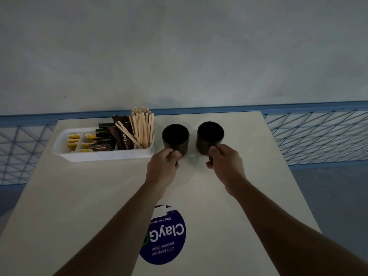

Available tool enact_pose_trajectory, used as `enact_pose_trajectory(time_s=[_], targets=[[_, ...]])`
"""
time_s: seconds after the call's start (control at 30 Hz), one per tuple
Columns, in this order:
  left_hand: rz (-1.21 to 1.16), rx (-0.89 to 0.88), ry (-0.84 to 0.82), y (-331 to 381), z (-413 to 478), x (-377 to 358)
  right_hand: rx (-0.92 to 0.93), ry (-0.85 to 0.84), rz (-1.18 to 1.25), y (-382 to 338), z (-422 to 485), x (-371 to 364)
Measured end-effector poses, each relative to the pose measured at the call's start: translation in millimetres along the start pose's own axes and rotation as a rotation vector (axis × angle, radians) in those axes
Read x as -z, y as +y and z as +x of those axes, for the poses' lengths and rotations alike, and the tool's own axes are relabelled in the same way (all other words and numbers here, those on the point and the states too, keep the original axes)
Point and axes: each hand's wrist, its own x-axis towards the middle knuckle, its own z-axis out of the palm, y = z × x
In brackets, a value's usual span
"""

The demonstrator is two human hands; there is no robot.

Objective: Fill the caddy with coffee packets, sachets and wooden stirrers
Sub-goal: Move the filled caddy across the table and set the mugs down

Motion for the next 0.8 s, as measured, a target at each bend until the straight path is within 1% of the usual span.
enact_pose_trajectory(time_s=[0.23, 0.5, 0.67, 0.8], targets=[[0.001, 0.004, -0.001, 1.5, 2.0, -0.4, 0.006, -0.001, -0.016, 0.9, 0.5, -0.8], [0.072, 0.0, 0.009, -1.4, -1.2, 6.8, 0.0, 0.01, -0.044, 4.5, -1.2, 3.5], [0.117, -0.002, 0.042, -0.8, -18.0, 21.2, -0.034, 0.029, -0.08, 7.0, -14.7, 12.5], [0.16, 0.017, 0.019, 1.8, -40.7, 36.9, -0.043, 0.001, -0.098, 2.7, -37.9, 21.7]])
